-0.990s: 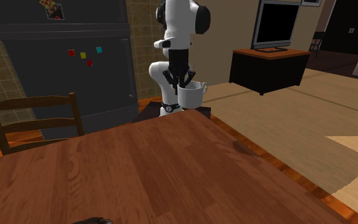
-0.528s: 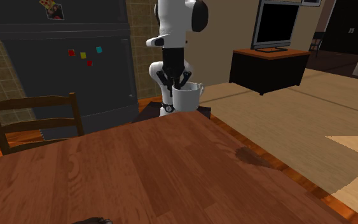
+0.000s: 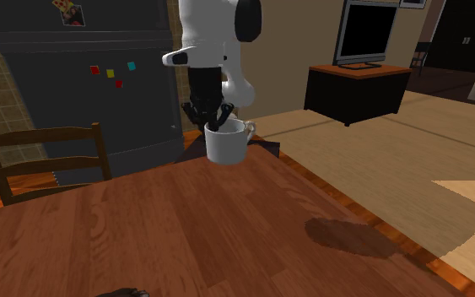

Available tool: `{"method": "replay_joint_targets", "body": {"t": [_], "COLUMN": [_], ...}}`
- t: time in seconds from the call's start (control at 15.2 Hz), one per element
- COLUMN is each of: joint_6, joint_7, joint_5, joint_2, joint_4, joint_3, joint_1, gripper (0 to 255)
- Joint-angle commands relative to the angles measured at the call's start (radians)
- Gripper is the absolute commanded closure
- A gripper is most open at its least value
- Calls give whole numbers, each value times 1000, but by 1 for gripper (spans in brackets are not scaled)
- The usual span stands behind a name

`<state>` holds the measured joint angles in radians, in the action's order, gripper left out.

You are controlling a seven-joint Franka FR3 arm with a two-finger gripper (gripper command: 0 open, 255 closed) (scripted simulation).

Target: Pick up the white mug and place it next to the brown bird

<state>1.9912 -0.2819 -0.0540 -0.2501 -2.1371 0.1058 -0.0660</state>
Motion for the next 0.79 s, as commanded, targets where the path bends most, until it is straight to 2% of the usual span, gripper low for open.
{"method": "replay_joint_targets", "body": {"t": [0.0, 0.4, 0.73], "joint_6": [-1, -38, -108], "joint_7": [9, 43, 68], "joint_5": [8, 28, 39], "joint_2": [71, 300, 507], "joint_4": [72, 337, 612], "joint_3": [-6, -27, -40], "joint_1": [7, 28, 42], "gripper": [255, 255, 255]}}
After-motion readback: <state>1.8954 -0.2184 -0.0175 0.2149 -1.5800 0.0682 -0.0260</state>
